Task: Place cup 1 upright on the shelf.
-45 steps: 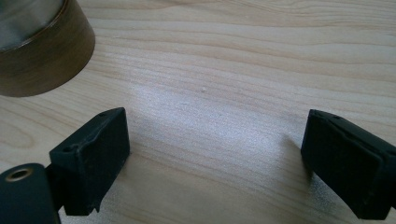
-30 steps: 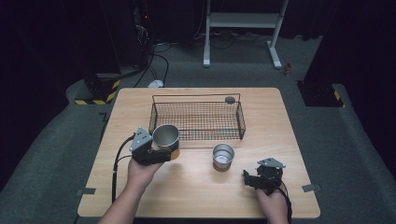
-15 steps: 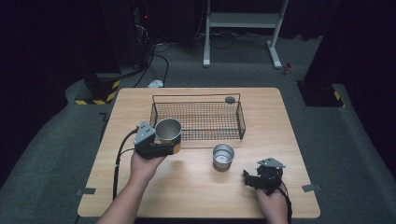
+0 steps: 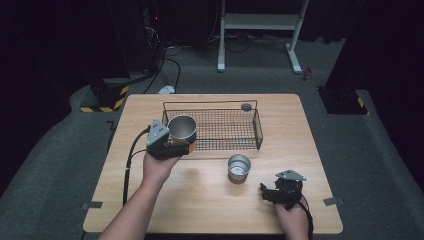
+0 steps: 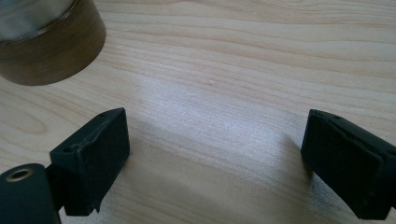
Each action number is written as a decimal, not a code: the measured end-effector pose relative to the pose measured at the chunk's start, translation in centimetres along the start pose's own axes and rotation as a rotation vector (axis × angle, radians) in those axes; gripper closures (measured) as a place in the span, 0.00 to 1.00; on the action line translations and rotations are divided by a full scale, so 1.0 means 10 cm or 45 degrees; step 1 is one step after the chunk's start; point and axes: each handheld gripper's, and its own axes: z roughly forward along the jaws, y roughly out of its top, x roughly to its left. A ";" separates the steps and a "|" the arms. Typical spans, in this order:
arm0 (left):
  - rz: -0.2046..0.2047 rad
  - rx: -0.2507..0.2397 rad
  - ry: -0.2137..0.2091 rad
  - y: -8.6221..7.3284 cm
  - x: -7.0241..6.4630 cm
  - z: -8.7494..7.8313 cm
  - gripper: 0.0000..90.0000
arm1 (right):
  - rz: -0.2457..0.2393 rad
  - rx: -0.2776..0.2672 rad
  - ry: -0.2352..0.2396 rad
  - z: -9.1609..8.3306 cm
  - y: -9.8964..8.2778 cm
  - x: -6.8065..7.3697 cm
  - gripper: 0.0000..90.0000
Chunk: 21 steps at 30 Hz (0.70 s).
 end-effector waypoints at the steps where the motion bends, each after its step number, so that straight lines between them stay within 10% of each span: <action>1: -0.002 0.002 -0.007 0.02 0.02 0.02 0.15 | -0.005 0.000 0.003 0.00 0.00 0.00 0.09; 21: -0.004 0.012 0.008 0.17 0.17 0.46 0.15 | -0.026 0.003 0.018 -0.01 0.00 0.00 0.08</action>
